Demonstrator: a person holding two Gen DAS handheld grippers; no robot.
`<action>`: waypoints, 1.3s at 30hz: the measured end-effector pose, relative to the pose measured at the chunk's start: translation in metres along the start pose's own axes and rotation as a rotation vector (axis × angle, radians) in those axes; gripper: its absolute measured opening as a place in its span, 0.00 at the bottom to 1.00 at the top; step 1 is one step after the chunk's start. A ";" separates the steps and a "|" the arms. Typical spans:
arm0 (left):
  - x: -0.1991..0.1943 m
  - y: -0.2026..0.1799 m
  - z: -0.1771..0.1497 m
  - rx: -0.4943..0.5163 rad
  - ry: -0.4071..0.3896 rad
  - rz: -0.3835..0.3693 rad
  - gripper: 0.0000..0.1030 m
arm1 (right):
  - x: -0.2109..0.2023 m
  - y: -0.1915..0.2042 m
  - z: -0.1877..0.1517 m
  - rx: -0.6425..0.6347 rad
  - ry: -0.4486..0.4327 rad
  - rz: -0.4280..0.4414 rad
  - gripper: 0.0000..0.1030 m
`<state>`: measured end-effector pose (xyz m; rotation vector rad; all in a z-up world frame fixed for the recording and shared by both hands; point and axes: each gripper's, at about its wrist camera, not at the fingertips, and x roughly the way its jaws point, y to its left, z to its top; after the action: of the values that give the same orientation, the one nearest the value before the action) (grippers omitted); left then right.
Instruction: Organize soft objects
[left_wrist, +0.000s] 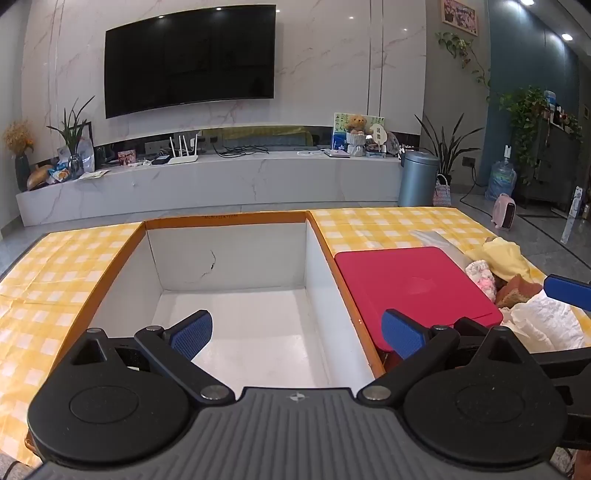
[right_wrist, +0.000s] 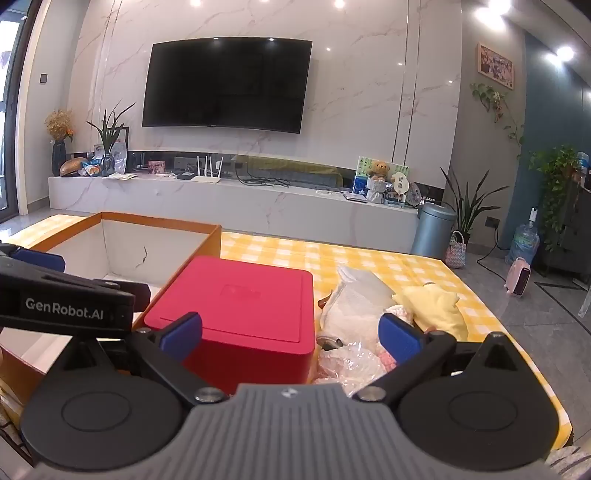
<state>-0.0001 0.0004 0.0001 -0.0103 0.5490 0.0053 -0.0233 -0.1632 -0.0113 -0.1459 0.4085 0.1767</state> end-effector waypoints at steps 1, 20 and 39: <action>0.000 0.000 0.000 -0.005 -0.001 0.000 1.00 | 0.000 0.000 0.000 -0.001 -0.008 -0.005 0.97; 0.009 0.007 -0.004 -0.058 0.008 0.091 1.00 | 0.011 0.014 -0.002 -0.086 -0.046 0.003 0.97; 0.005 0.009 -0.003 -0.049 -0.001 0.092 1.00 | 0.015 0.015 -0.009 -0.071 -0.048 0.012 0.97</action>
<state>0.0022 0.0093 -0.0053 -0.0325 0.5484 0.1083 -0.0161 -0.1482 -0.0266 -0.2087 0.3560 0.2064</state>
